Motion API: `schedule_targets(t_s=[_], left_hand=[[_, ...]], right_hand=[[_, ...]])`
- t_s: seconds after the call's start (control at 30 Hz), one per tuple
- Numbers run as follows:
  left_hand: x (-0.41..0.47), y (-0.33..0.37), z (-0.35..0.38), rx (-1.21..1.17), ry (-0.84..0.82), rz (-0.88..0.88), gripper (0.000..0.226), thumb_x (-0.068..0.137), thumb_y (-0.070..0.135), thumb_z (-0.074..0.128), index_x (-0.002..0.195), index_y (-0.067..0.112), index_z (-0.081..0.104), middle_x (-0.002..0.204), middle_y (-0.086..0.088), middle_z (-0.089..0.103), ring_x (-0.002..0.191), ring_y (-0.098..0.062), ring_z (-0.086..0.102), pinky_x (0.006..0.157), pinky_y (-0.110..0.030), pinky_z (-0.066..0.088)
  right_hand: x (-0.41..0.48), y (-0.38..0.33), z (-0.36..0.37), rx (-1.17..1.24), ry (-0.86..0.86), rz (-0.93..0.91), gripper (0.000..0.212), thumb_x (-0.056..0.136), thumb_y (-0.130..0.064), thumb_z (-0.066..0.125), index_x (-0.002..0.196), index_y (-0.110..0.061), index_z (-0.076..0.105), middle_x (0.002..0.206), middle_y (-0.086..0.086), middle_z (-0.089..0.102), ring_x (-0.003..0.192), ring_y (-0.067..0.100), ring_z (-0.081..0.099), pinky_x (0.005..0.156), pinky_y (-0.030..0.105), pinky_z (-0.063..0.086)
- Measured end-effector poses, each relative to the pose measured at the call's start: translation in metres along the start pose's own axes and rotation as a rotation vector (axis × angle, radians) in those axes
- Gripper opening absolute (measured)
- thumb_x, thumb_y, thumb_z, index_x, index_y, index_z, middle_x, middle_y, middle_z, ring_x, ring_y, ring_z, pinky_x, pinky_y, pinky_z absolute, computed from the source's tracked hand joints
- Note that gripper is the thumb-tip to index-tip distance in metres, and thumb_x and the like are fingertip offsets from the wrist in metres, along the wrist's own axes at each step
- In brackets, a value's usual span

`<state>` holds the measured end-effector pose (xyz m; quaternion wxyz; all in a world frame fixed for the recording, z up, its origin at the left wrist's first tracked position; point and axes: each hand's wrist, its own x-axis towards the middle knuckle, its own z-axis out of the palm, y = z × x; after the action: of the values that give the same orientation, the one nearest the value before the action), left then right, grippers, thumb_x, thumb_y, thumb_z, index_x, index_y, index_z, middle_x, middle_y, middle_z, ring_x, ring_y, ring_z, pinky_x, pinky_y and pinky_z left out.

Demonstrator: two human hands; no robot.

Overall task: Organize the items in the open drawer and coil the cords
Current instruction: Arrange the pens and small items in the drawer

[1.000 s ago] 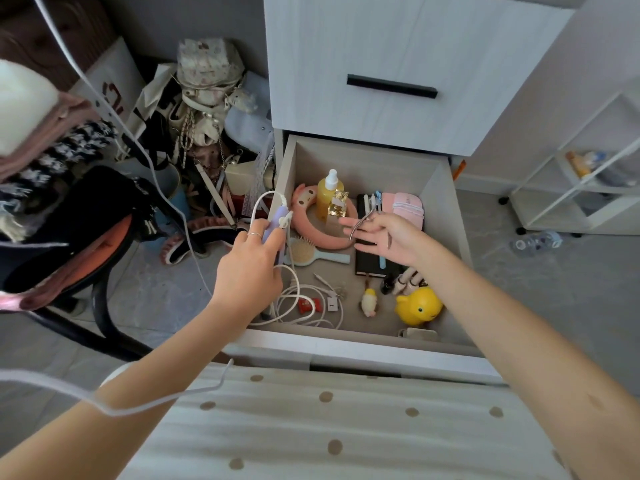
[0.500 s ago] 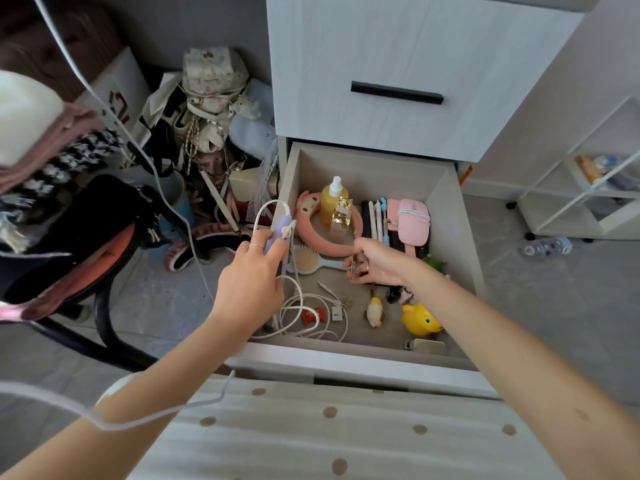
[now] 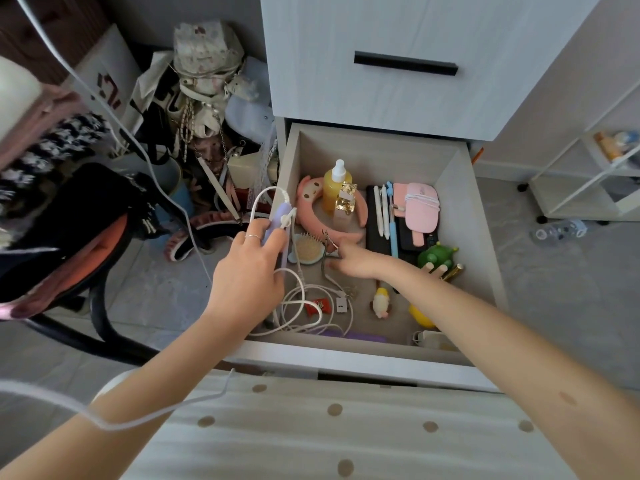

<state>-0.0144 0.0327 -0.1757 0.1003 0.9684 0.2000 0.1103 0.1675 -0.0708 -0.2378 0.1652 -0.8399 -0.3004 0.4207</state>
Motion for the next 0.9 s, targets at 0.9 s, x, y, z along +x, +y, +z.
schedule_targets(t_s=[0.9], left_hand=[[0.0,0.0,-0.001,0.007,-0.01,-0.001,0.037,0.069,0.003,0.064,0.104,0.01,0.052,0.116,-0.012,0.048,0.09,-0.033,0.051,0.043,-0.033,0.045]], right_hand=[[-0.006,0.032,0.0,-0.637,0.353,-0.339,0.034,0.088,-0.015,0.054,0.121,-0.019,0.057,0.121,0.005,0.057,0.107,0.027,0.056,0.077,0.035,0.044]])
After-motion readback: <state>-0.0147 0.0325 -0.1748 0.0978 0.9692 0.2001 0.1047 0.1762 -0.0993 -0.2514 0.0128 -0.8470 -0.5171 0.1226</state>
